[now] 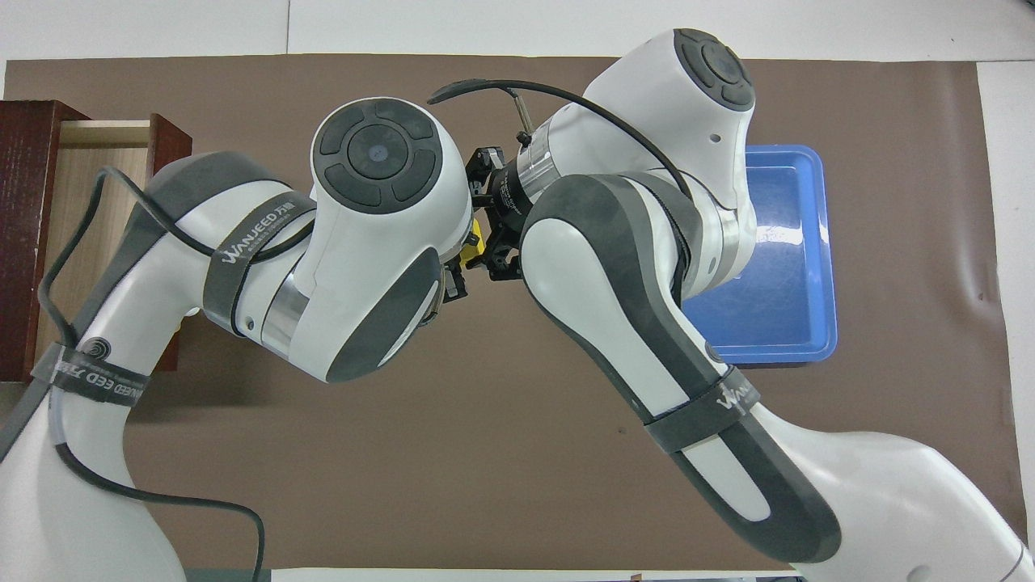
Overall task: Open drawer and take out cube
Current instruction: 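Grasp the cube with the right gripper while the left gripper releases it, then carry the cube with the right gripper while the left gripper pushes drawer shut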
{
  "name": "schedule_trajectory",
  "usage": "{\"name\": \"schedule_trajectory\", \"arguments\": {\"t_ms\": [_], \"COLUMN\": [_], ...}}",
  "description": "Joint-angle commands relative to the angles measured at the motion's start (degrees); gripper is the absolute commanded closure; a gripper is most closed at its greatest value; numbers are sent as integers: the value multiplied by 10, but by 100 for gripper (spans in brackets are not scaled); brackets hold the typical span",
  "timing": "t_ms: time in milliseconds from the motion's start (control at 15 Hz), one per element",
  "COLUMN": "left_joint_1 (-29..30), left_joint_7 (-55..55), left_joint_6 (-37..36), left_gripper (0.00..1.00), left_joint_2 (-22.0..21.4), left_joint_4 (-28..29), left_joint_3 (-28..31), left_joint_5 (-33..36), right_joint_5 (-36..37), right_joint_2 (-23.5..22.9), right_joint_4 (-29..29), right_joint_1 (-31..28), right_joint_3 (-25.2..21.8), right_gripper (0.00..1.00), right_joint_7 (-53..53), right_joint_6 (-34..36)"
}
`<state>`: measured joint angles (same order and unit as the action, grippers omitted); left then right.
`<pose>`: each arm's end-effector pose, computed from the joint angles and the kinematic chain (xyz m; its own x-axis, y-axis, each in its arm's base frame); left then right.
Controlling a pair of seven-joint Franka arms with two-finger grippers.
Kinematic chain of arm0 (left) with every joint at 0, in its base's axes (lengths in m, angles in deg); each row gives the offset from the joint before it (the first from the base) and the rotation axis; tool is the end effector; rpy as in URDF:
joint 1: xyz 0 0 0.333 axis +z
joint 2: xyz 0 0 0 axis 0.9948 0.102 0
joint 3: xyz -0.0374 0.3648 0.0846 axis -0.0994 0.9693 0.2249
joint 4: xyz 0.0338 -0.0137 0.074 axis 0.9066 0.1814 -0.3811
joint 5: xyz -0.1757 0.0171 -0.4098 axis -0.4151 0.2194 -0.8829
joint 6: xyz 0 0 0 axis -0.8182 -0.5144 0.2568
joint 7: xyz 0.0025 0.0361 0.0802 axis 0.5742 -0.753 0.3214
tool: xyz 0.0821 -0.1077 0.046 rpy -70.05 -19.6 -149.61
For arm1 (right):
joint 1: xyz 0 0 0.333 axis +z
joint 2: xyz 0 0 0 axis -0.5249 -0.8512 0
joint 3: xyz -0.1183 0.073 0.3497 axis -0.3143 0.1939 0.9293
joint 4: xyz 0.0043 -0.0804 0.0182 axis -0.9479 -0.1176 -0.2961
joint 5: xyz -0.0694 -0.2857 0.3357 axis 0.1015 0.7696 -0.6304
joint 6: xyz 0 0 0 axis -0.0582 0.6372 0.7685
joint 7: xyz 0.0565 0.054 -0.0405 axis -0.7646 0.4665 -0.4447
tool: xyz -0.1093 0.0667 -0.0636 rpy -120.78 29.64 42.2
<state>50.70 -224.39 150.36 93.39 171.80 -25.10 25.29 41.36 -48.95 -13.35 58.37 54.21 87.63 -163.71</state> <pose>0.5971 -0.4120 0.5265 -0.2263 0.9740 0.0080 0.9715 0.2251 0.0738 0.6785 0.4215 0.4984 0.2659 -0.7874 -0.5562 -0.9540 -0.2976 -0.0348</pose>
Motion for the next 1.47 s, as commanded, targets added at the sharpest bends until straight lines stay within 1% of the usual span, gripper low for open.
{"name": "schedule_trajectory", "arguments": {"t_ms": [0,133,333,467,667,800,1067,1200,1267,1400], "left_joint_1": [21,60,149,200,250,268,302,314,325,343], "left_joint_7": [60,122,237,294,353,409,465,476,479,497], "left_joint_6": [-28,-34,-14,21,35,35,46,67,70,81], "left_gripper": [0,0,0,0,0,0,0,0,0,0], "left_joint_2": [-4,-27,-60,-71,-72,-72,-72,-75,-75,-74], "left_joint_4": [-5,31,112,148,155,155,160,172,172,172], "left_joint_3": [5,5,5,5,6,6,6,6,6,6], "left_joint_5": [6,6,7,7,10,10,22,24,26,28], "right_joint_5": [7,7,10,9,-1,-3,-53,-70,-81,-86], "right_joint_2": [-5,-5,-3,8,36,49,71,79,79,79], "right_joint_4": [3,2,2,-8,-71,-104,-205,-257,-273,-307], "right_joint_1": [4,4,-10,-49,-141,-203,-315,-345,-358,-366], "right_joint_3": [-1,-1,-5,-7,-6,-6,-6,-7,-7,-7], "right_gripper": [100,100,100,100,100,100,100,100,100,100], "right_joint_7": [-5,-5,-13,-48,-111,-161,-213,-267,-279,-295], "right_joint_6": [0,0,1,10,21,41,37,33,31,7]}}
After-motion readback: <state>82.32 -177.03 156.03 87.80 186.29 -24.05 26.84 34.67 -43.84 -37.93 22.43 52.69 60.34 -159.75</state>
